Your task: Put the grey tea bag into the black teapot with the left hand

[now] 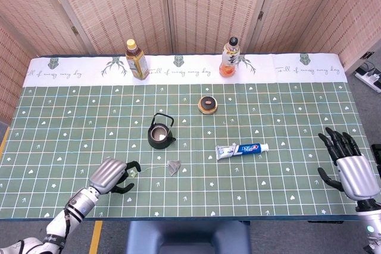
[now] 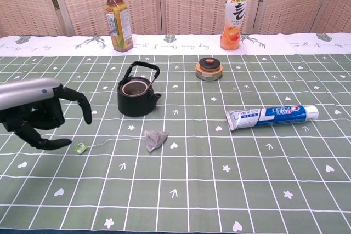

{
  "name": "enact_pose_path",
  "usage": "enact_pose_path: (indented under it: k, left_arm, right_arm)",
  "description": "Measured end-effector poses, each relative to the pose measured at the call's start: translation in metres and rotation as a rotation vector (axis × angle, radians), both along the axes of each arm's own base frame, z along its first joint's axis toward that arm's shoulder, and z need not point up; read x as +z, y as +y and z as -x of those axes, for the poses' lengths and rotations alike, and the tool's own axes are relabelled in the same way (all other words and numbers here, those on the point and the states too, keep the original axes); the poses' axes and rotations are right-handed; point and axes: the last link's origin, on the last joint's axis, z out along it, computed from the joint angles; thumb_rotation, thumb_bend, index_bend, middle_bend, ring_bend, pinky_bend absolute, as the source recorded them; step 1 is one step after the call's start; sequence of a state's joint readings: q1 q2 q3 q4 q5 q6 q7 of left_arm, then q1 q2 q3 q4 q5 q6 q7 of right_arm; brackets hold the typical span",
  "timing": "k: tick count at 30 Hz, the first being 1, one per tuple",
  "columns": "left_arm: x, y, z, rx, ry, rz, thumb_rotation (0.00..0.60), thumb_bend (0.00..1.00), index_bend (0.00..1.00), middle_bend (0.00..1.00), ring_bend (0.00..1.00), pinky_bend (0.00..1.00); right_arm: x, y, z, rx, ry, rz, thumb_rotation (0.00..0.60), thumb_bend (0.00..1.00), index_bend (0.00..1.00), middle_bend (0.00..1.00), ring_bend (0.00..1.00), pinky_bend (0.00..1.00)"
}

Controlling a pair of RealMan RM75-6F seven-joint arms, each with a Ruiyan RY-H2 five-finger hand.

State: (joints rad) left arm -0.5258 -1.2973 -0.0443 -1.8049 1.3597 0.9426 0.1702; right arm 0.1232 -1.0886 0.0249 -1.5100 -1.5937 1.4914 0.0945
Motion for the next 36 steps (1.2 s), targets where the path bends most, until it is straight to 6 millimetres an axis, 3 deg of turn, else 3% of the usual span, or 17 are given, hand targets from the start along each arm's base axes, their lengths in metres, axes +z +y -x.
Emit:
enact_pose_path:
  k: [16, 26, 36]
  left_arm:
    - [-0.044, 0.023, 0.011, 0.048, 0.119, 0.016, 0.600, 0.38, 0.45, 1.00, 1.00, 1.00]
    - [-0.049, 0.042, 0.029, 0.115, 0.175, 0.016, 0.600, 0.38, 0.47, 1.00, 1.00, 1.00]
    - [-0.050, 0.044, 0.031, 0.121, 0.197, 0.051, 0.600, 0.38, 0.50, 1.00, 1.00, 1.00]
  right_arm:
    - [0.005, 0.006, -0.001, 0.005, 0.003, 0.022, 0.600, 0.36, 0.00, 0.00, 0.00, 0.00]
    - [0.005, 0.004, 0.000, -0.003, 0.017, 0.036, 0.600, 0.36, 0.00, 0.00, 0.00, 0.00]
    - [0.003, 0.001, 0.001, -0.009, 0.027, 0.040, 0.600, 0.37, 0.00, 0.00, 0.00, 0.00]
